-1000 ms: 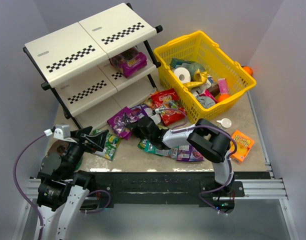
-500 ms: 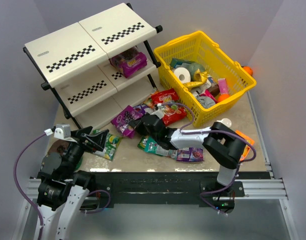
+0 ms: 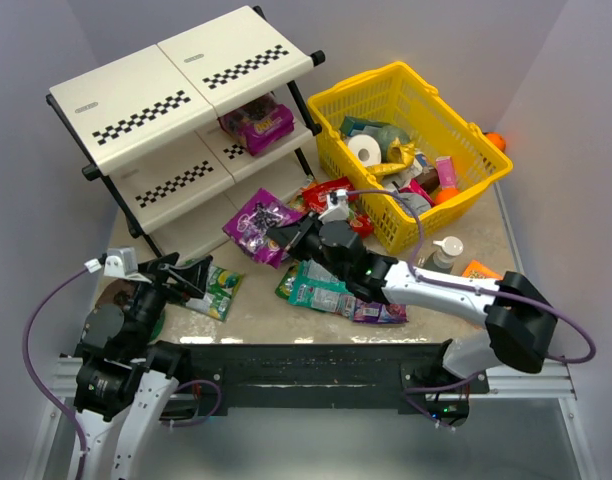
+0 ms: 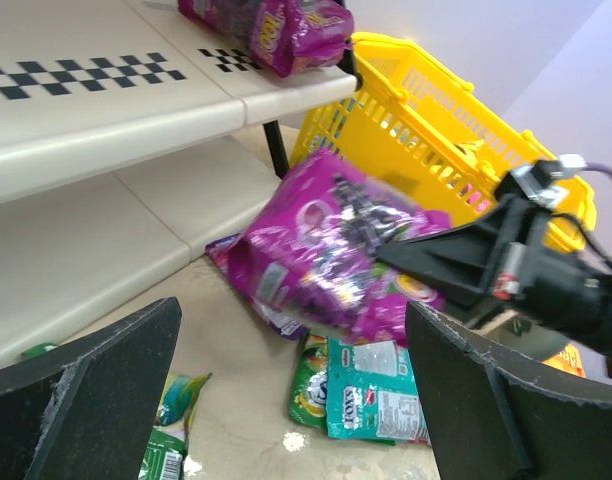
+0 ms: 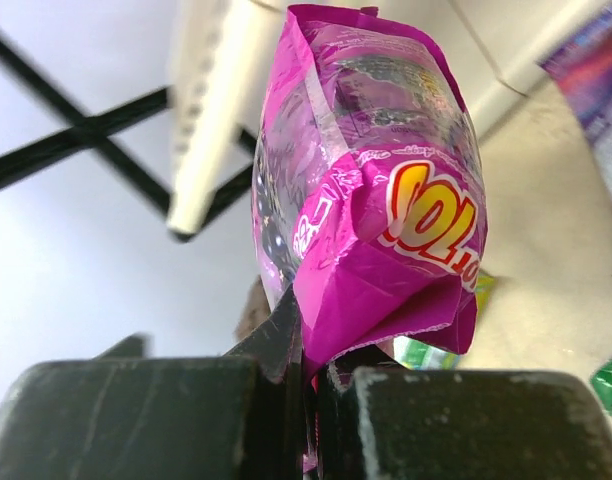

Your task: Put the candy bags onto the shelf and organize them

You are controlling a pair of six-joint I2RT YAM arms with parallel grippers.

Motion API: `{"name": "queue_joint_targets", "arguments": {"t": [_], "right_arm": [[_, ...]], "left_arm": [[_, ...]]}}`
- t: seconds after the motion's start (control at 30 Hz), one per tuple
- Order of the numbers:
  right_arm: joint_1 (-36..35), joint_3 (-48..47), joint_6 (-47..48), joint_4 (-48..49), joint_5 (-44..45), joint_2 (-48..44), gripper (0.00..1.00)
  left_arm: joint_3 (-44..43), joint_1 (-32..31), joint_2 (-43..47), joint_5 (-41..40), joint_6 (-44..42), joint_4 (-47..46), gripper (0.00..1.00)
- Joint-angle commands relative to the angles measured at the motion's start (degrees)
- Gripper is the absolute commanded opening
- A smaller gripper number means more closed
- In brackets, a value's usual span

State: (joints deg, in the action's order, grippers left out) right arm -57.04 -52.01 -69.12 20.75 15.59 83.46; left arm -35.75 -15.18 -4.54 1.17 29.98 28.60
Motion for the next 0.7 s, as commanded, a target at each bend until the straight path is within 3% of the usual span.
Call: {"name": "queue_joint_targets", "arguments": {"t": [0.0,0.3,0.67], "right_arm": [[-0.01,-4.15,3.03,6.14,-1.61,-5.85,0.0],[-0.01,-19.87,6.28,7.37,-5.22,2.31,0.0],[0.17,-44.74,2.77,12.29,-5.23,25.31,0.0]], "left_arm": [[-0.55,-0.2,1.27,-4.42,1.49,0.49,1.0],[-0.9,-0.2,4.18,-9.16,3.24,2.07,0.99],[-1.34,-0.2,8.75,-11.71,4.56,3.3,1.0]]}}
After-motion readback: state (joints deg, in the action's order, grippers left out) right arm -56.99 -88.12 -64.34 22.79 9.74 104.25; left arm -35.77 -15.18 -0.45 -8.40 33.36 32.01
